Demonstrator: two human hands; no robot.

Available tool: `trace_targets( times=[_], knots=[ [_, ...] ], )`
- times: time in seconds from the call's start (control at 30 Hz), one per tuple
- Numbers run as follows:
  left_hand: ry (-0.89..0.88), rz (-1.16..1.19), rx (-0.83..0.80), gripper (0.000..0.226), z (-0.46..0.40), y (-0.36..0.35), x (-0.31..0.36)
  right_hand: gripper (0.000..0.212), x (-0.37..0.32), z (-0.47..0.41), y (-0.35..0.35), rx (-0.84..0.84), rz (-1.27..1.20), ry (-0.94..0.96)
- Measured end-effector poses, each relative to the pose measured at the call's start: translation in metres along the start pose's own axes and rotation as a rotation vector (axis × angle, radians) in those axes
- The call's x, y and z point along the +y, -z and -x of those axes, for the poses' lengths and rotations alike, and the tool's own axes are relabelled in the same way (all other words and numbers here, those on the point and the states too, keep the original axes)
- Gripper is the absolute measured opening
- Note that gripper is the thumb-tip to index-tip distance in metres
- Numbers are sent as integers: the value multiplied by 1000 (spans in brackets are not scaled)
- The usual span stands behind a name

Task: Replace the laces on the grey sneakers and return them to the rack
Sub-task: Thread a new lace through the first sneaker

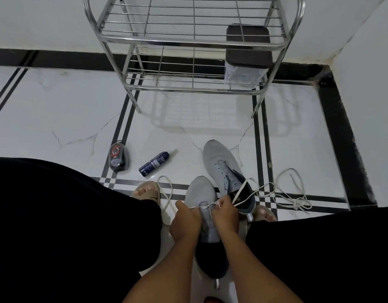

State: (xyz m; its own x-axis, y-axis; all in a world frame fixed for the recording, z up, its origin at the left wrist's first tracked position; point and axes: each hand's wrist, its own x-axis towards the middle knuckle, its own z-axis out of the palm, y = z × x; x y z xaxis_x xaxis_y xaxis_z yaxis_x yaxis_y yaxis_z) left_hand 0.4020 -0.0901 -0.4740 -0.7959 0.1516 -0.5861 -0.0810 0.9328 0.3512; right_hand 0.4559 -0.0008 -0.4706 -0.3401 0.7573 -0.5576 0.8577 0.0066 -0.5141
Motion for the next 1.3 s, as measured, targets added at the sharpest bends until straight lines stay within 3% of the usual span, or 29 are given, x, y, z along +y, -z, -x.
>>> trace_targets(
  times=[0.1,0.2,0.7,1.03,1.3],
  knots=[
    [-41,-45,-14,43,9,-6,-6,23,-1,1,-5,-91,117,147],
    [-33,-97,-39,31,6,-7,-13,18,-2,0,-8,-121,245,202],
    [-19,-84,-47,22,-1,-2,-16,10,1,-15,-12,-122,-193,-96],
    [-23,-153,-67,17,-13,-1,-24,11,2,-9,-14,-164,121,174],
    [1,-190,-99,18,-19,-4,-22,14,3,-11,-19,-142,64,79]
  ],
)
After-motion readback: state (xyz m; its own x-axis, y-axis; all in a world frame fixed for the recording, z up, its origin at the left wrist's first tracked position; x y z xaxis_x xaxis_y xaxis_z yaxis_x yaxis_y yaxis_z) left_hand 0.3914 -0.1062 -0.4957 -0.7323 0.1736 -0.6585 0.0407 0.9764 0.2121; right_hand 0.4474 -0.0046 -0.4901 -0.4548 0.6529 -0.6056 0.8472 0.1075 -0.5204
